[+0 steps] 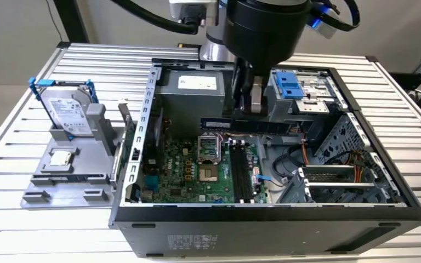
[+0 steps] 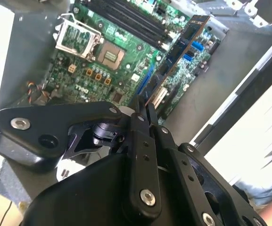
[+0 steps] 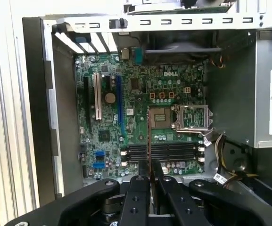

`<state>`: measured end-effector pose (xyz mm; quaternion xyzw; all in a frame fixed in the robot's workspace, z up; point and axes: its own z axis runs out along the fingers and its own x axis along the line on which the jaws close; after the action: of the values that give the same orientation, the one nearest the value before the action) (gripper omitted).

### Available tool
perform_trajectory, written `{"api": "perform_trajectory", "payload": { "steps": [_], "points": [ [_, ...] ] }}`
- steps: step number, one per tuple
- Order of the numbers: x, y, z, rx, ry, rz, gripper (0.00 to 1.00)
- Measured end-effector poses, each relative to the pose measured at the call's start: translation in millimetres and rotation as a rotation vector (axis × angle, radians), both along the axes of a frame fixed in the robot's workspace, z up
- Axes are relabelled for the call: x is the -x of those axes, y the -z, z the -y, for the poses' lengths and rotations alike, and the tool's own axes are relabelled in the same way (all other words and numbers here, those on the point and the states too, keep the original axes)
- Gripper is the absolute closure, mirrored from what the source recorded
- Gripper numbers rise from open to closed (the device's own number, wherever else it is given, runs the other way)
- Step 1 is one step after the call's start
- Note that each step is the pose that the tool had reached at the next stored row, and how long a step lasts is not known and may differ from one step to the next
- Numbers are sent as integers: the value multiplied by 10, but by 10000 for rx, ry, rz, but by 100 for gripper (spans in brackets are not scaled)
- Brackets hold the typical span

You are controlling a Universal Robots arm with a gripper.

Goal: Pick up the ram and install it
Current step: 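Pick up the ram and move it above insertion slot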

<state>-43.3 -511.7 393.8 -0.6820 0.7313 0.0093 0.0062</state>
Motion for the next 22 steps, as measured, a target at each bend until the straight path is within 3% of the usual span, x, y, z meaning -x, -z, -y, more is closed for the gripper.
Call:
{"api": "perform_trajectory", "payload": {
  "steps": [18,22],
  "points": [
    [-488,0,-29,0,188,0,100],
    [-518,0,-30,0,199,0,100]
  ]
}}
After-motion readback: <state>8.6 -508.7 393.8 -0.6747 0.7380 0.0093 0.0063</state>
